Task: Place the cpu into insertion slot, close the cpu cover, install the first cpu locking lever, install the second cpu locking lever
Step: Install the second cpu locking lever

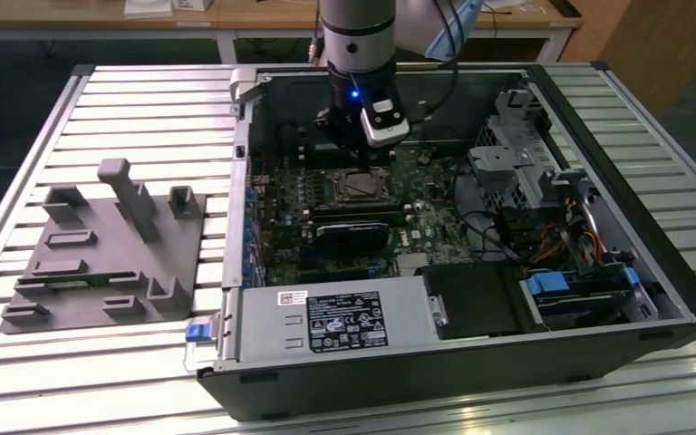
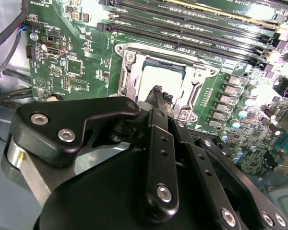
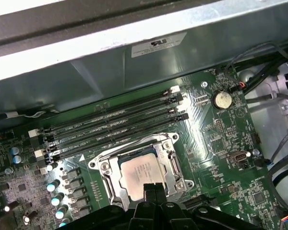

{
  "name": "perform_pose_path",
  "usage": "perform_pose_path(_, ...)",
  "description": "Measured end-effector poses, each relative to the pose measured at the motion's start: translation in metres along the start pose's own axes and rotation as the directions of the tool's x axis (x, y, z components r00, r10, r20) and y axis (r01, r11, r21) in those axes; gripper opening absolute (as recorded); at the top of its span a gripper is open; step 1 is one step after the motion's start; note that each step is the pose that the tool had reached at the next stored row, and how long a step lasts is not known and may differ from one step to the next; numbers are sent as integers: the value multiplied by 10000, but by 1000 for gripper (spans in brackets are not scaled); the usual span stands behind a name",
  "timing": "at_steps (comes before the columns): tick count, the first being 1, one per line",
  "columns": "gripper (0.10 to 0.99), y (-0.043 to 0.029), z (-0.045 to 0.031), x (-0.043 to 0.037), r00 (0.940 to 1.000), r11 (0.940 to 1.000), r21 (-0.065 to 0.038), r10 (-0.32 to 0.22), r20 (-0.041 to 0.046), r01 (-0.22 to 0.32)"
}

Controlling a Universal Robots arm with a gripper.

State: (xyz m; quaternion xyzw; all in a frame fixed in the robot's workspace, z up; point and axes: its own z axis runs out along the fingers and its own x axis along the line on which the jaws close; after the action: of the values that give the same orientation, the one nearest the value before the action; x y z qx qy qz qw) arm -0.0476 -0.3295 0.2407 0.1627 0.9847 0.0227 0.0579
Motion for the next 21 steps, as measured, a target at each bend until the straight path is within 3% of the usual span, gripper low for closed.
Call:
perform_pose_path(15, 114, -41, -1, -14, 10000, 10000, 0, -1, 0, 1)
perform_pose_path(21, 114, -93, -3, -32, 10000, 10000, 0, 1, 0, -1)
